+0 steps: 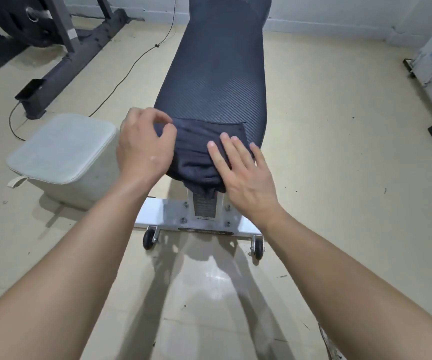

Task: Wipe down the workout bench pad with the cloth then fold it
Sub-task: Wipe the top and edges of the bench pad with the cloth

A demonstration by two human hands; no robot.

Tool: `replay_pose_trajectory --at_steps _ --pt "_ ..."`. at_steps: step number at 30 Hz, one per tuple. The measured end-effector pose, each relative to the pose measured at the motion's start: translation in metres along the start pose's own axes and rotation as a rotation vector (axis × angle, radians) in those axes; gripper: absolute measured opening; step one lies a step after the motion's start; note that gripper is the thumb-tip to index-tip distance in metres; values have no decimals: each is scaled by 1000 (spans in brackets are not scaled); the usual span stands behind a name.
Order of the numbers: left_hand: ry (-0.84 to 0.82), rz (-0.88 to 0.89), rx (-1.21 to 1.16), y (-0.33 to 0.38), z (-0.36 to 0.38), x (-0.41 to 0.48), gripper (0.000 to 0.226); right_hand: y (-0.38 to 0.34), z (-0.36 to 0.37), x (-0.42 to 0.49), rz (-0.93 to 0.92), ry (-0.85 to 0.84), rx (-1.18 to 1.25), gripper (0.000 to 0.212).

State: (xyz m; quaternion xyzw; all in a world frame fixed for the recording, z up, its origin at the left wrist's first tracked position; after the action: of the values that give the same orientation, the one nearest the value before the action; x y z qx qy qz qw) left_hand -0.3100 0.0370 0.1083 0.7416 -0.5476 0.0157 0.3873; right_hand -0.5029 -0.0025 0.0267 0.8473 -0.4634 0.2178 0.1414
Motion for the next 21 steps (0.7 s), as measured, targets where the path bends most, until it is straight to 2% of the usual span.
replay_pose_trajectory --at_steps 2,4,7,8,10,12,13,15,17,19,21 --pt "-172 93 34 3 23 17 35 9 0 -4 37 63 36 55" --pt "-277 157 83 4 39 28 40 0 -7 -3 64 174 155 49" --pt "-272 163 99 4 33 28 27 -14 -41 3 225 299 499 40" --pt "-272 174 67 8 27 22 26 -14 -54 7 354 304 653 41" --pt "-304 208 -50 23 20 5 38 -3 -72 15 773 243 1012 42" --pt "-360 110 -279 44 22 -12 49 7 -72 21 1165 177 1273 37" --pt "-397 31 -365 52 30 -18 49 7 -72 23 1253 155 1329 35" --pt "-406 -130 -490 68 41 -27 34 0 -73 23 1213 92 1437 36" --pt "-324 -343 -693 79 47 -30 27 -16 -75 14 976 -15 1565 48" --pt "-330 -479 -831 81 48 -27 44 -25 -74 5 766 -79 1503 68" --pt "-431 -489 -926 82 39 -22 46 -19 -65 8 654 -41 1288 65"
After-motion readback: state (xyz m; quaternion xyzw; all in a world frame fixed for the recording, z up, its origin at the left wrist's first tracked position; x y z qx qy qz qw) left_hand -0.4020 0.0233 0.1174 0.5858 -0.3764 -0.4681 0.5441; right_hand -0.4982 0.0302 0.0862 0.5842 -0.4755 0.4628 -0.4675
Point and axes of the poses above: each hand's wrist, its own x-axis towards the middle knuckle, its own z-axis out of the palm, y = z × x, the point moved 4 cm from there along x, towards the middle knuckle, and after that the axes turned 14 degrees about z, right-handed, at the moved point
